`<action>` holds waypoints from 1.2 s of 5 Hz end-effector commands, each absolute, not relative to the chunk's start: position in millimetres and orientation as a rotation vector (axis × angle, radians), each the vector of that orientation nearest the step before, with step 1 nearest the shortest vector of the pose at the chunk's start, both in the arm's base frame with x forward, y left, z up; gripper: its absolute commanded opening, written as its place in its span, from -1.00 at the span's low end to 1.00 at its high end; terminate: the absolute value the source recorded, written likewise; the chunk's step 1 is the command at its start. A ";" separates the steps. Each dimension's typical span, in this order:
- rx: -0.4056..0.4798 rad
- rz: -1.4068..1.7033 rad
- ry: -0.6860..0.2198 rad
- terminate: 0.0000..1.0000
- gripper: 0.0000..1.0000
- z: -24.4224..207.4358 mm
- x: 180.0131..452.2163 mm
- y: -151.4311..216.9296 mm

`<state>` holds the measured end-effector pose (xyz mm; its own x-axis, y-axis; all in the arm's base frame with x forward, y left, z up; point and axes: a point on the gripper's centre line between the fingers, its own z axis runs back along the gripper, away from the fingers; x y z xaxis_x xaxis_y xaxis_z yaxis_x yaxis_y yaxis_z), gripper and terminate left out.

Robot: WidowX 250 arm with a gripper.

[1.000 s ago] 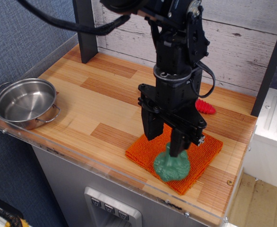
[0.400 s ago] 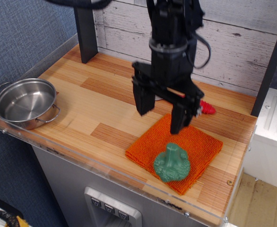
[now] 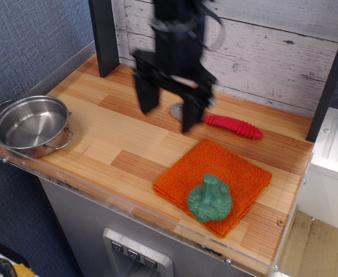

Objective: Put the broccoli on the orange rag.

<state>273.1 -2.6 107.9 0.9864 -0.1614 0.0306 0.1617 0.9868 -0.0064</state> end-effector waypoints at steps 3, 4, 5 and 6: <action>-0.008 0.107 -0.108 -1.00 1.00 166.1 213.9 84.6; -0.058 0.103 -0.112 -1.00 1.00 180.1 202.7 90.6; -0.100 0.076 -0.097 -1.00 1.00 191.0 188.0 94.5; -0.096 0.082 -0.185 -1.00 1.00 196.0 176.1 93.9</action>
<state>187.9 91.6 192.6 0.9830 0.0907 0.1597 -0.0734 0.9911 -0.1108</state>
